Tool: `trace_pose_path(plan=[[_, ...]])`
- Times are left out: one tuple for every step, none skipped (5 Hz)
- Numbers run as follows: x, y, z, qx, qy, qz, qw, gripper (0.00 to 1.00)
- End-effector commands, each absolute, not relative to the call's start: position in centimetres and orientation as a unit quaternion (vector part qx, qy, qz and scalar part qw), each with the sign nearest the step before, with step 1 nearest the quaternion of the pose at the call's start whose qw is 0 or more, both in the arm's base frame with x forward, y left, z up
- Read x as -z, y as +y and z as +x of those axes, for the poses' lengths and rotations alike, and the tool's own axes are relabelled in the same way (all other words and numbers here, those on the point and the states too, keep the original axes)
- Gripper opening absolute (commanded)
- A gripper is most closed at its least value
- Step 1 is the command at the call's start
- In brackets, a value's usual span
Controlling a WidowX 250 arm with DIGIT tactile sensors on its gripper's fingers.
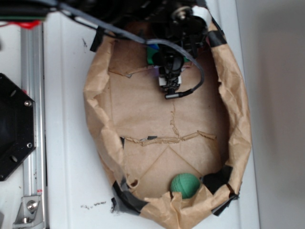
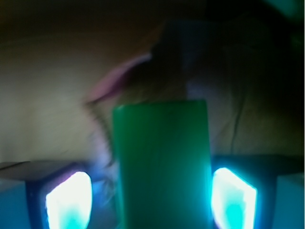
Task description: Grab the green block.
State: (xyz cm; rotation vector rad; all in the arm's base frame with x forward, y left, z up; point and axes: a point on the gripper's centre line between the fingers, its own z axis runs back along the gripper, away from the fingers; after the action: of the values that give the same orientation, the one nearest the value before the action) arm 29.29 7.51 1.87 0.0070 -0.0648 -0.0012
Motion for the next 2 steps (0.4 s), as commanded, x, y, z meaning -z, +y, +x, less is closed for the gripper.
trace_pose_path(plan=[[-2.5, 6.6, 29.3, 0.01, -0.048, 0.033, 0.998, 0.0], [-4.9, 5.5, 29.0, 0.027, -0.054, 0.021, 0.998, 0.0]])
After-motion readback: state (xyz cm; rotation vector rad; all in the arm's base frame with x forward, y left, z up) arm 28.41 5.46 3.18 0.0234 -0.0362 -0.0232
